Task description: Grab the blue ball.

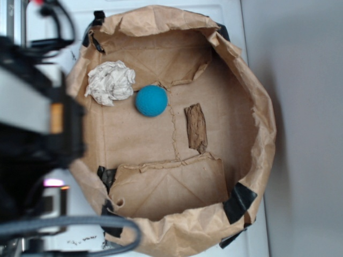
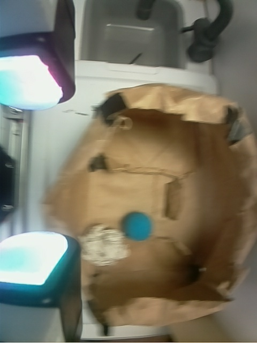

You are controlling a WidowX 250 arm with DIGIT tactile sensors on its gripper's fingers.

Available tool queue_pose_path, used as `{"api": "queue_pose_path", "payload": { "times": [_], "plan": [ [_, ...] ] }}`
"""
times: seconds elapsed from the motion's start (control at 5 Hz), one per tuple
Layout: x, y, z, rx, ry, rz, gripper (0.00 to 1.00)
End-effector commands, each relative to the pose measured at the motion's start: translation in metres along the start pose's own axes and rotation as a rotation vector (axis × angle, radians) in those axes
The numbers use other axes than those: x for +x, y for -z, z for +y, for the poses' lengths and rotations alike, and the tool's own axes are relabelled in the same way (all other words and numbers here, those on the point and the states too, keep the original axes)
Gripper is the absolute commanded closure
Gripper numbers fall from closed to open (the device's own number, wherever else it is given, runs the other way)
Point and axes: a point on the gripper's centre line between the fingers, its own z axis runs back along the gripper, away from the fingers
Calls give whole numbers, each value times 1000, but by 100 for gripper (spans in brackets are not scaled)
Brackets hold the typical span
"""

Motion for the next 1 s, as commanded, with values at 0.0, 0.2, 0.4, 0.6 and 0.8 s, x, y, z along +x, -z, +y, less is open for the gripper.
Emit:
{"api": "queue_pose_path", "payload": {
  "times": [0.0,0.2,0.4,0.6,0.8],
  "plan": [
    [37,11,20,27,66,-31,0],
    [37,11,20,27,66,-31,0],
    [37,11,20,27,66,-31,0],
    [45,62,41,18,117,10,0],
    [42,109,64,40,131,15,0]
  ]
}}
